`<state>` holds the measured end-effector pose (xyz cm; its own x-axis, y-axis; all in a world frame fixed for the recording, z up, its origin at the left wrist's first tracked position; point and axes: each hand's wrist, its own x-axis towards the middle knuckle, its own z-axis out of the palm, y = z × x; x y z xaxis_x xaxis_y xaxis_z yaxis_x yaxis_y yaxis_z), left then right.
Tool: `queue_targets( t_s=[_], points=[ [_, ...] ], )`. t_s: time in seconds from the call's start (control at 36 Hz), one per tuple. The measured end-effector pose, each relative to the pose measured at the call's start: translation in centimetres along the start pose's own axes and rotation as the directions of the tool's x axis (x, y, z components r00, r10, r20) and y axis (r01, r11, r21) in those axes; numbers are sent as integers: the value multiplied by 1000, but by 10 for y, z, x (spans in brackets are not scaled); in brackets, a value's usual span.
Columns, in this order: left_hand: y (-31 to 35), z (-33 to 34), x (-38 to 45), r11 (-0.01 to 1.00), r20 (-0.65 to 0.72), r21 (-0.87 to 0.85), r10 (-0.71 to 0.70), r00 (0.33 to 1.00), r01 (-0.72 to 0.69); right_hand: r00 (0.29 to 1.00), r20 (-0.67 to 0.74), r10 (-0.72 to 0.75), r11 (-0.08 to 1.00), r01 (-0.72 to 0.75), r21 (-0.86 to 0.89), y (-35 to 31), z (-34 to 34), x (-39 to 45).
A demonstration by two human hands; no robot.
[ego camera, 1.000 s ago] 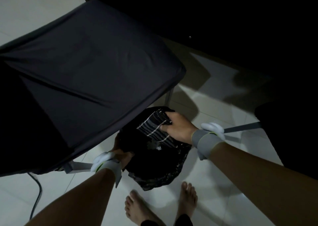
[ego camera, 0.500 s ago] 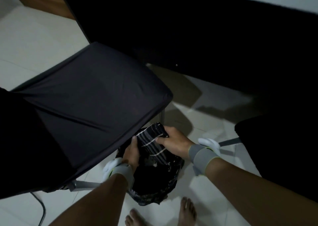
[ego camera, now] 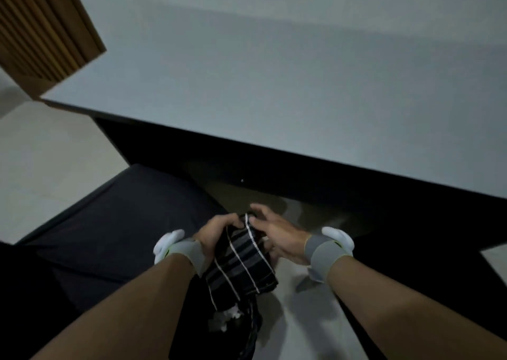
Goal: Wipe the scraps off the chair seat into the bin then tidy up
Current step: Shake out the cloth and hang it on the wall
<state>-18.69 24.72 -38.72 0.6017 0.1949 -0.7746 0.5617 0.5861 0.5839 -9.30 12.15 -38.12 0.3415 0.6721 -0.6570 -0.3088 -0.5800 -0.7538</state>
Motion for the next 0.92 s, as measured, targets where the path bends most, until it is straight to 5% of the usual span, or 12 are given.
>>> queue_targets(
  t_s=[0.19,0.47,0.64,0.92],
  points=[
    [106,47,-49,931,-27,313,208,978,-190,993,-9,-116,950,108,-292,-99,-56,-56],
    [247,114,-117,567,211,669,476,854,-481,910,-154,-385,588,113,-801,-238,-112,-158],
    [309,170,-150,154,402,819,533,744,-553,861,-248,-444,519,21,-855,-289,-141,-210],
    [392,289,-199,-184,583,769,596,552,-612,704,-409,-581,581,6,-814,-350,-218,-304]
  ],
)
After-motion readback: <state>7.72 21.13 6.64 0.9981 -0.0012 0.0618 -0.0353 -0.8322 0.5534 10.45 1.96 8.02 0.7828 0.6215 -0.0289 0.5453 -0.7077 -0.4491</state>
